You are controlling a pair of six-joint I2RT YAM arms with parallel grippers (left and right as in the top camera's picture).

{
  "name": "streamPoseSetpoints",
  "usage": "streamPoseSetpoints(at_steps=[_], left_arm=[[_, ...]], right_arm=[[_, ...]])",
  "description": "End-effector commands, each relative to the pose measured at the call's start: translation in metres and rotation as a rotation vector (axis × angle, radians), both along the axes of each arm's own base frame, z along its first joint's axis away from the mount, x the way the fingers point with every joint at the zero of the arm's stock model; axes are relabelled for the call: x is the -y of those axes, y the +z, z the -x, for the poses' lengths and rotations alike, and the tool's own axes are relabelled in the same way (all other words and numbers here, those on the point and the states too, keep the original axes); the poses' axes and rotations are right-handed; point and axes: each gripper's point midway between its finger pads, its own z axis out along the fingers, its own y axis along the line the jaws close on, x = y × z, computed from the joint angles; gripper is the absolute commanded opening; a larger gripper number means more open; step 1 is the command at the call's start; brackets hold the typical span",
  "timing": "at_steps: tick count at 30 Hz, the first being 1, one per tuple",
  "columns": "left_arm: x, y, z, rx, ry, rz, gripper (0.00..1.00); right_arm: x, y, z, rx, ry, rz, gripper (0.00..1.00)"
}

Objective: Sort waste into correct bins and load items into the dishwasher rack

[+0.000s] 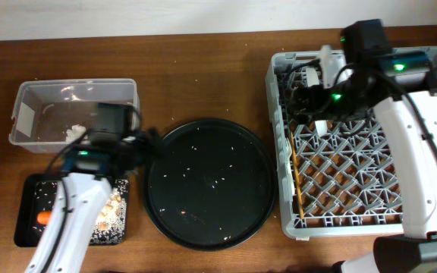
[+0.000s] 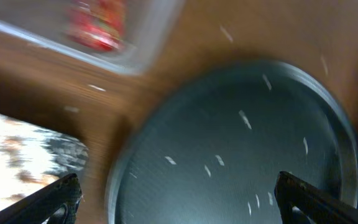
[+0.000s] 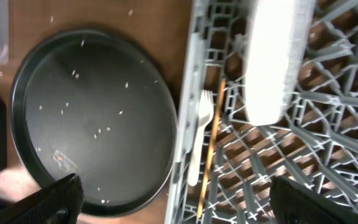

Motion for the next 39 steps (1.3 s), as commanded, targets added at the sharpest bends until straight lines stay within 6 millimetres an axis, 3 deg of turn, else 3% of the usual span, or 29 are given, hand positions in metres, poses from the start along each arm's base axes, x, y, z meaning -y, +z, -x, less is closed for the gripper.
streamPoseSetpoints(at_steps=[1,5,9,11,16,21,26,29,34,39], left_arm=[[0.021,-0.002,0.018,-0.085,-0.224,-0.085,0.99],[0.004,0.022,0.039,-0.203,-0.259,-0.122,0.99],[-0.018,0.063,0.048,-0.217,-0.237,-0.132,0.99],[-0.026,0.071,0.055,-0.227,-0.231,-0.136,0.99],[-0.03,0.075,0.062,-0.202,-0.252,-0.156,0.99],[-0.031,0.089,0.069,0.007,-0.241,-0.166,0.99],[-0.042,0.098,0.091,0.286,-0.188,-0.213,0.99],[-0.044,0.089,0.106,0.389,-0.173,-0.213,0.99],[-0.041,0.071,0.126,0.428,-0.177,-0.187,0.99],[-0.041,0.068,0.128,0.423,-0.179,-0.185,0.99]], right_arm=[[0.032,0.0,0.003,-0.026,-0.096,-0.023,0.98],[0.058,-0.004,0.018,-0.094,-0.169,-0.017,0.98],[0.071,-0.01,0.035,-0.163,-0.18,0.04,0.98],[0.071,-0.01,0.043,-0.193,-0.178,0.046,0.98],[0.07,-0.003,0.05,-0.143,-0.166,0.05,0.99],[0.069,0.011,0.061,0.05,-0.172,0.056,0.98],[0.066,-0.009,0.081,0.238,-0.177,0.063,0.98],[0.067,-0.022,0.097,0.313,-0.185,0.078,0.98],[0.064,-0.034,0.121,0.322,-0.185,0.078,0.98],[0.064,-0.036,0.122,0.313,-0.185,0.078,0.98]])
